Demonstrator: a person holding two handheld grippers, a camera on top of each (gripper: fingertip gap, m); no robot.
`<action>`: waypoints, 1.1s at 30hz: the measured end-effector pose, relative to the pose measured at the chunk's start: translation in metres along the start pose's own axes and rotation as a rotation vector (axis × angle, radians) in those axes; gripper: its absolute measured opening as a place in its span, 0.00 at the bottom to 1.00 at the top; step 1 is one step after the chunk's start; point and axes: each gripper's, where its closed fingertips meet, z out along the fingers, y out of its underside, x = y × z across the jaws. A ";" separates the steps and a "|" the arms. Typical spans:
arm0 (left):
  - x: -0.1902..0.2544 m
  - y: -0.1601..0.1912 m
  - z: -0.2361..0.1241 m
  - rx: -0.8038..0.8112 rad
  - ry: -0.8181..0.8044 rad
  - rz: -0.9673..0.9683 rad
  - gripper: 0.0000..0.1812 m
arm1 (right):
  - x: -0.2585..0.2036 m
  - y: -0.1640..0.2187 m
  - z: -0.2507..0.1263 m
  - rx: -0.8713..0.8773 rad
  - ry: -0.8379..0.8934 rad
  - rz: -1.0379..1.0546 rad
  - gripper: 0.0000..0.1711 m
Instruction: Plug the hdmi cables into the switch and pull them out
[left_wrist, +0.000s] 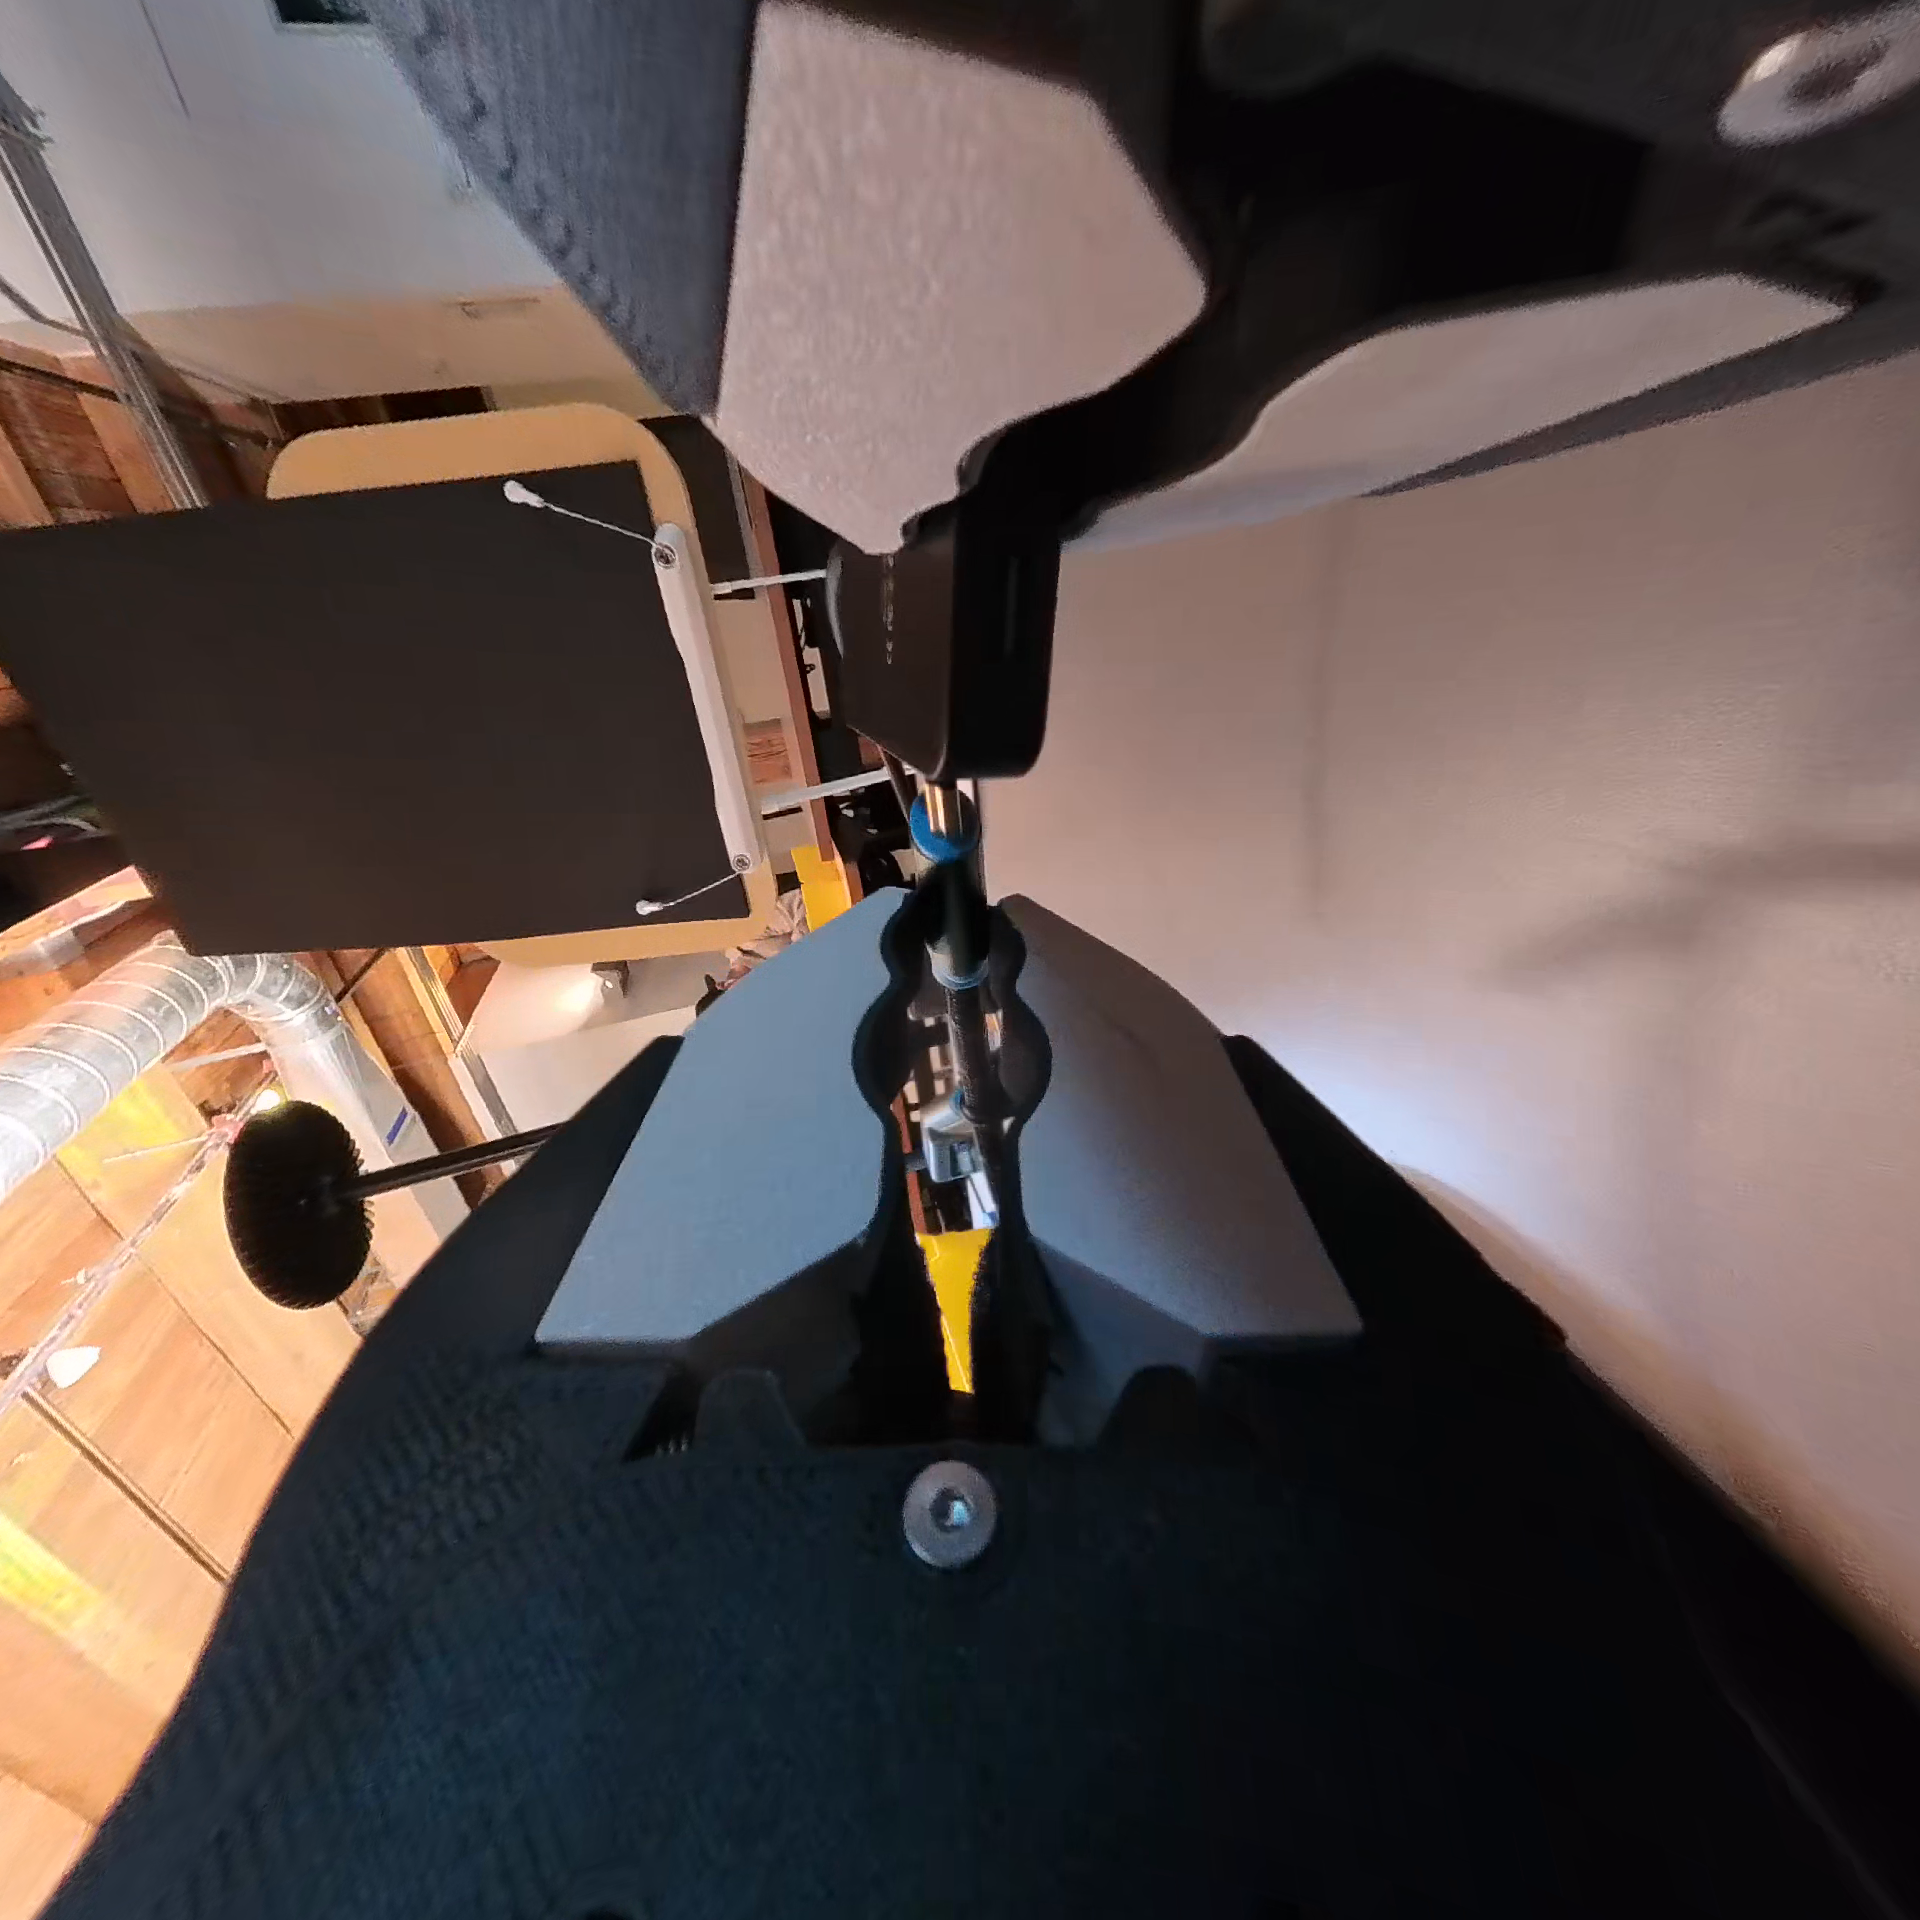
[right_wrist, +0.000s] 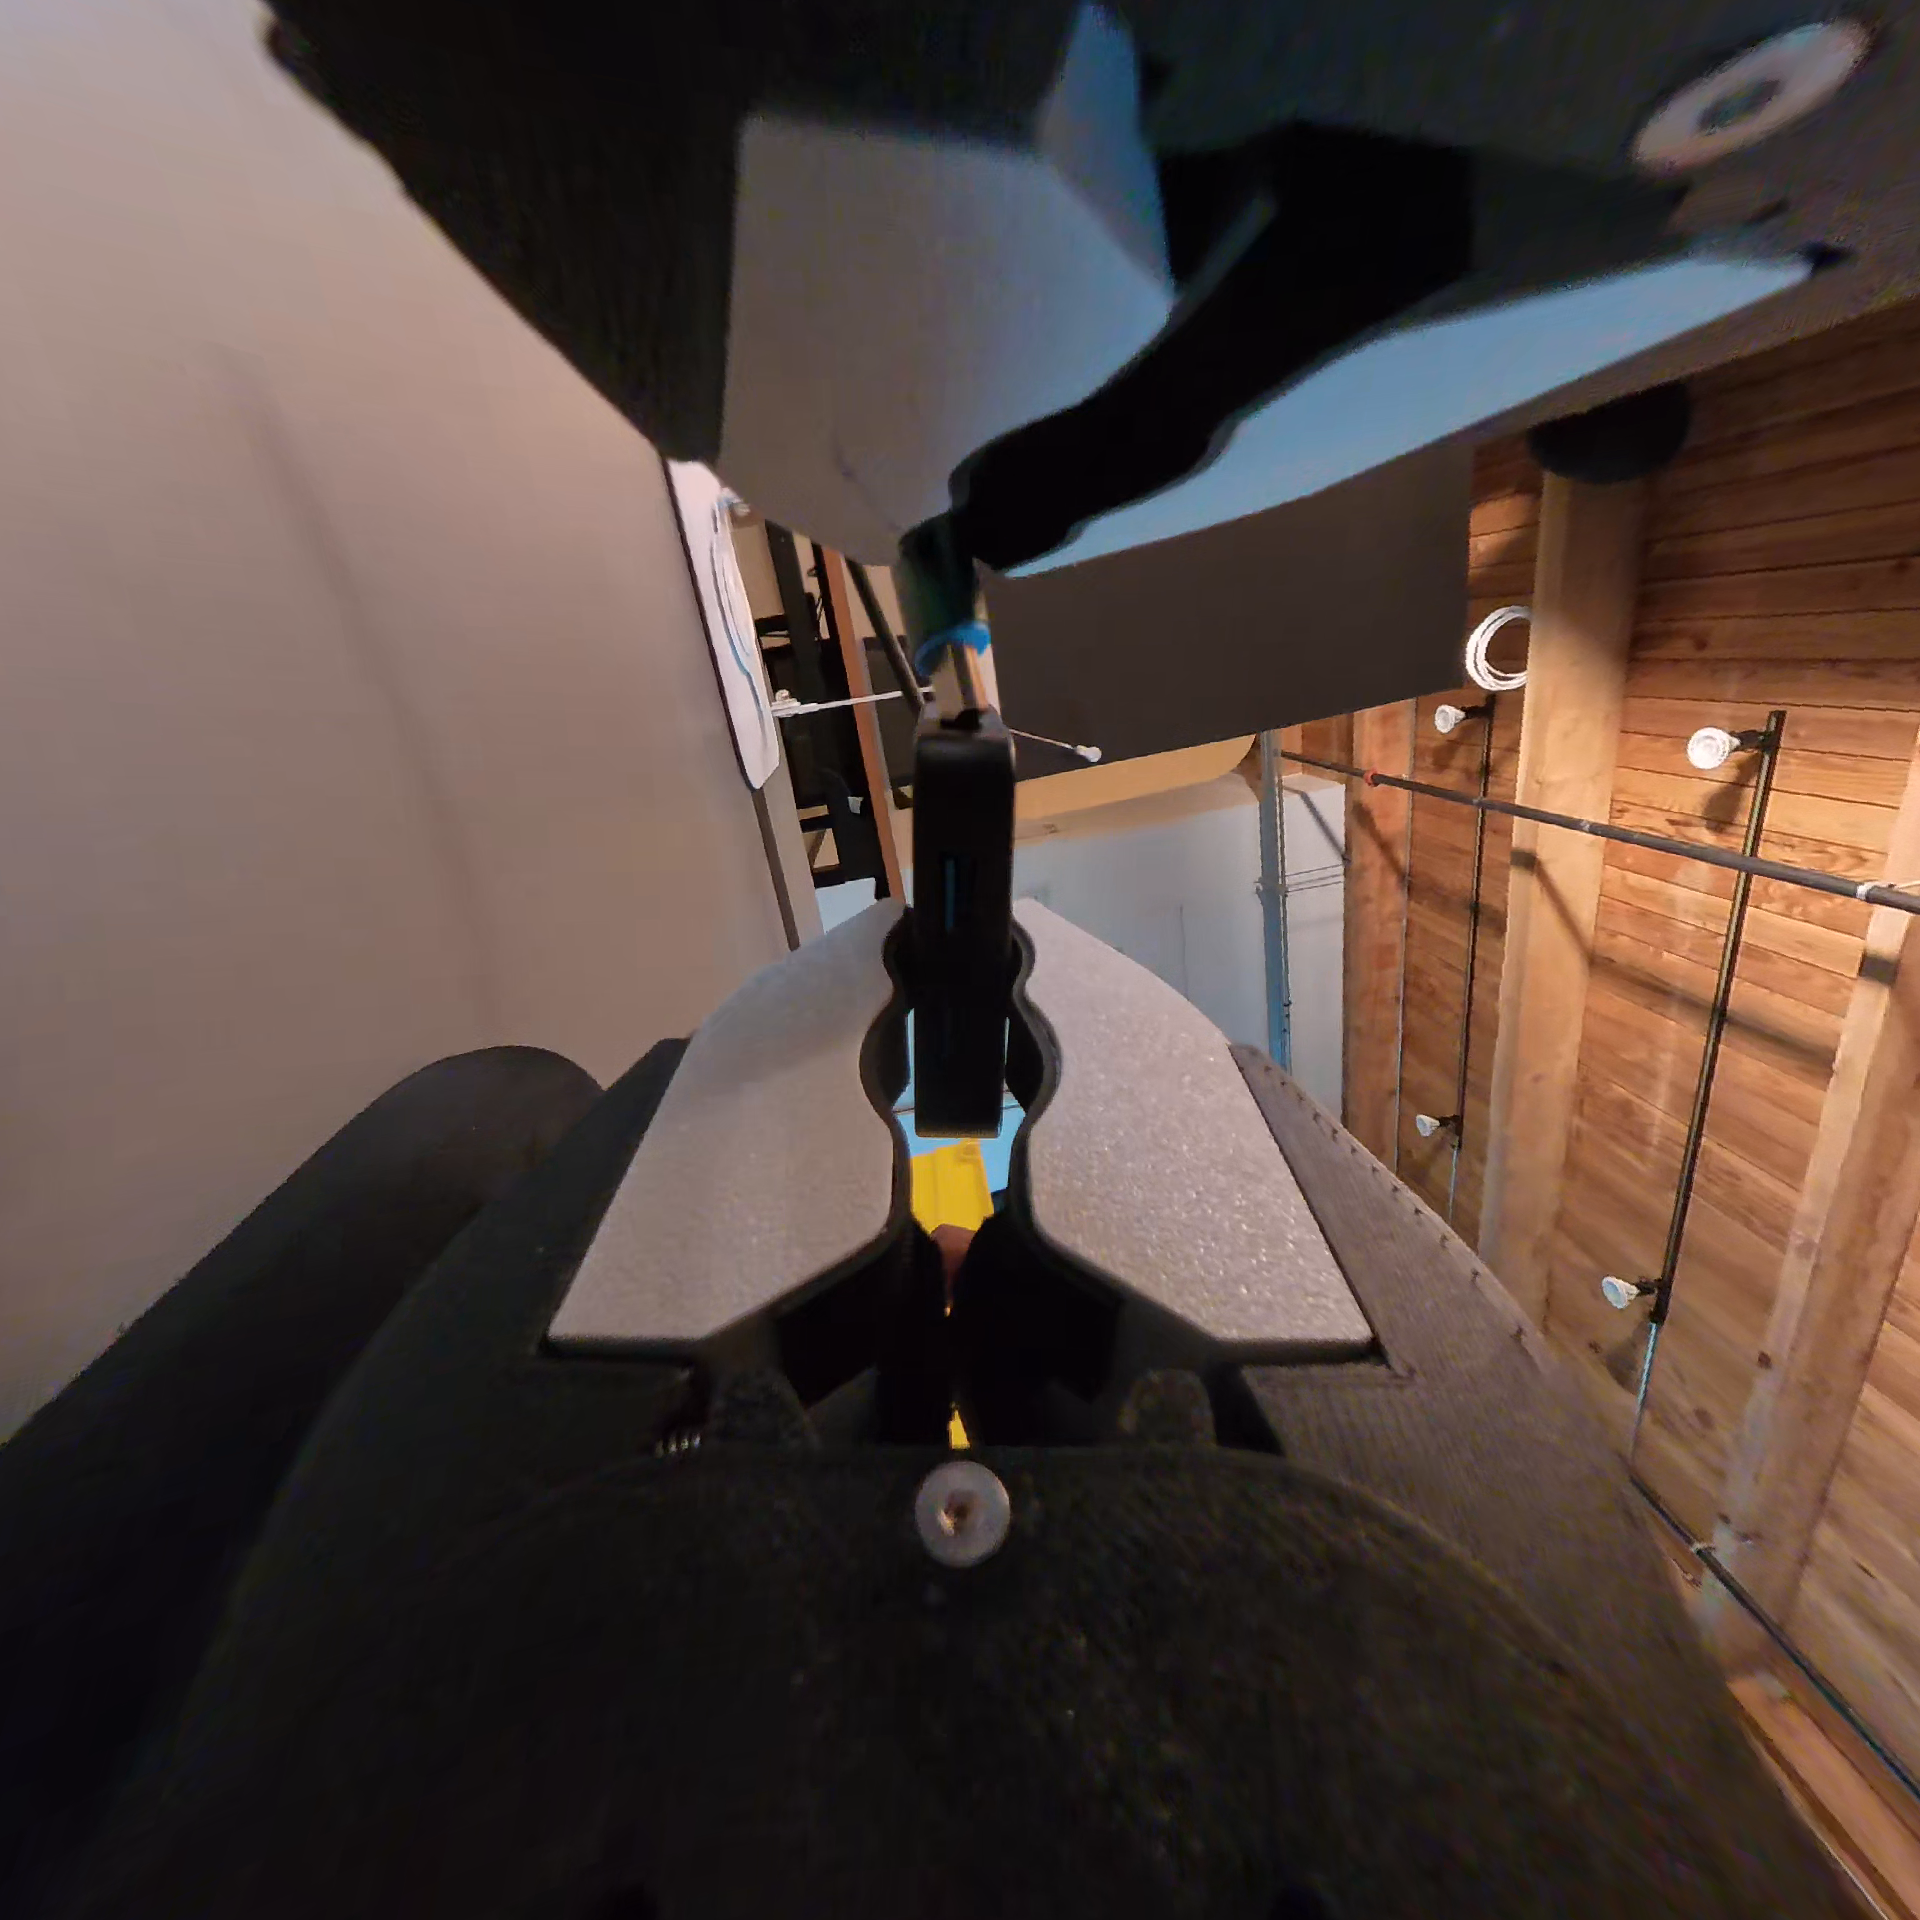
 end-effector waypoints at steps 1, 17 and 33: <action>0.000 0.000 0.000 0.000 -0.001 0.000 0.06 | 0.000 0.000 0.000 0.000 0.001 -0.003 0.08; 0.014 0.001 -0.002 0.008 0.071 0.051 0.07 | -0.006 -0.005 -0.001 0.020 -0.029 -0.073 0.08; 0.030 -0.023 -0.001 0.070 0.197 -0.121 0.07 | -0.021 -0.002 -0.003 0.020 -0.083 -0.154 0.08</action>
